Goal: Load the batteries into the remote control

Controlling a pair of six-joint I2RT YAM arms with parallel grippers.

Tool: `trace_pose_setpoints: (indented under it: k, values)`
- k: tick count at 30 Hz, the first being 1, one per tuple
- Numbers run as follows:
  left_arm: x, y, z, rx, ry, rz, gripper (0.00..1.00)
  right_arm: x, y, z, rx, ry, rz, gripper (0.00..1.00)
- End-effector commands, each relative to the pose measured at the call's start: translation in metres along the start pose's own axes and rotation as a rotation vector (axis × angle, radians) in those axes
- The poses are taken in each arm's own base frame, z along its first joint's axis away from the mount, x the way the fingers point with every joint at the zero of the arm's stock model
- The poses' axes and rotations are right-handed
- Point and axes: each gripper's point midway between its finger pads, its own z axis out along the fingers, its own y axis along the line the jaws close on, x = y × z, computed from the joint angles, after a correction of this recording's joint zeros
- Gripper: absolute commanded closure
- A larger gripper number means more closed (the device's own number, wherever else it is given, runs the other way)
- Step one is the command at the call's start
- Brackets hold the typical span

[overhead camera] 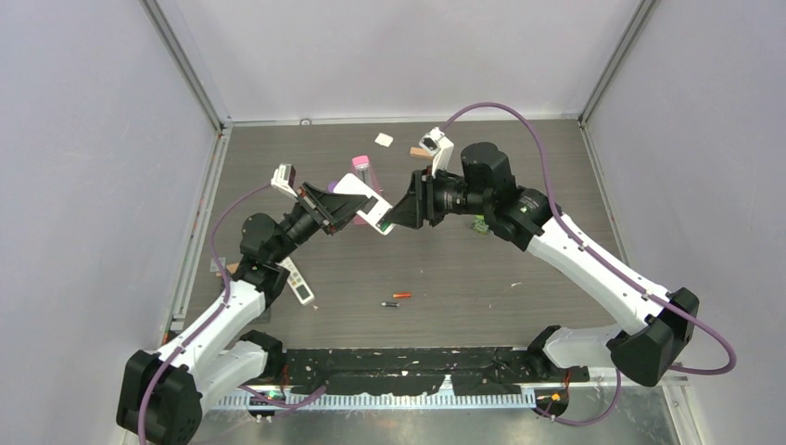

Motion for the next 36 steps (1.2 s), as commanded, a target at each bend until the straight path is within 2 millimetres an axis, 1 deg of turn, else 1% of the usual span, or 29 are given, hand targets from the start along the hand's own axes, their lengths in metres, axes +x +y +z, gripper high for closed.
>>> trace_pose_setpoints:
  k: [1, 7, 10, 12, 13, 16, 19, 21, 24, 26, 31, 36]
  values:
    - [-0.005, -0.037, 0.001, 0.1, -0.002, 0.051, 1.0, -0.012, 0.008, -0.005, 0.0, -0.028, -0.082, 0.56]
    - [-0.004, -0.045, -0.001, 0.121, 0.002, 0.064, 1.0, -0.009, 0.003, -0.002, 0.029, -0.02, -0.081, 0.65]
    - [-0.003, -0.047, -0.002, 0.127, 0.01, 0.07, 1.0, -0.008, 0.002, -0.001, 0.035, -0.022, -0.072, 0.66]
    - [-0.002, -0.047, -0.003, 0.127, 0.015, 0.071, 1.0, -0.009, 0.003, -0.001, 0.03, -0.029, -0.064, 0.63]
    - [-0.001, -0.046, -0.003, 0.127, 0.017, 0.071, 1.0, -0.01, 0.004, 0.0, 0.026, -0.032, -0.061, 0.56]
    - [-0.001, -0.045, -0.003, 0.123, 0.018, 0.067, 1.0, -0.011, 0.009, 0.0, 0.001, -0.046, -0.04, 0.45]
    - [0.0, -0.046, -0.004, 0.125, 0.019, 0.068, 1.0, -0.013, 0.011, 0.003, -0.015, -0.055, -0.026, 0.45]
    - [0.0, -0.046, -0.004, 0.126, 0.02, 0.069, 1.0, -0.012, 0.01, 0.004, -0.014, -0.056, -0.017, 0.49]
    - [0.0, -0.047, -0.004, 0.129, 0.02, 0.069, 1.0, -0.01, 0.009, 0.006, -0.016, -0.047, -0.009, 0.6]
    - [-0.001, -0.048, -0.004, 0.129, 0.02, 0.069, 1.0, -0.008, 0.008, 0.008, -0.016, -0.04, -0.009, 0.65]
    - [-0.003, -0.049, -0.003, 0.127, 0.009, 0.065, 1.0, -0.005, 0.006, 0.009, -0.017, -0.027, -0.005, 0.72]
    - [-0.007, -0.049, -0.002, 0.121, -0.012, 0.044, 1.0, -0.003, 0.005, 0.01, -0.02, -0.025, -0.017, 0.76]
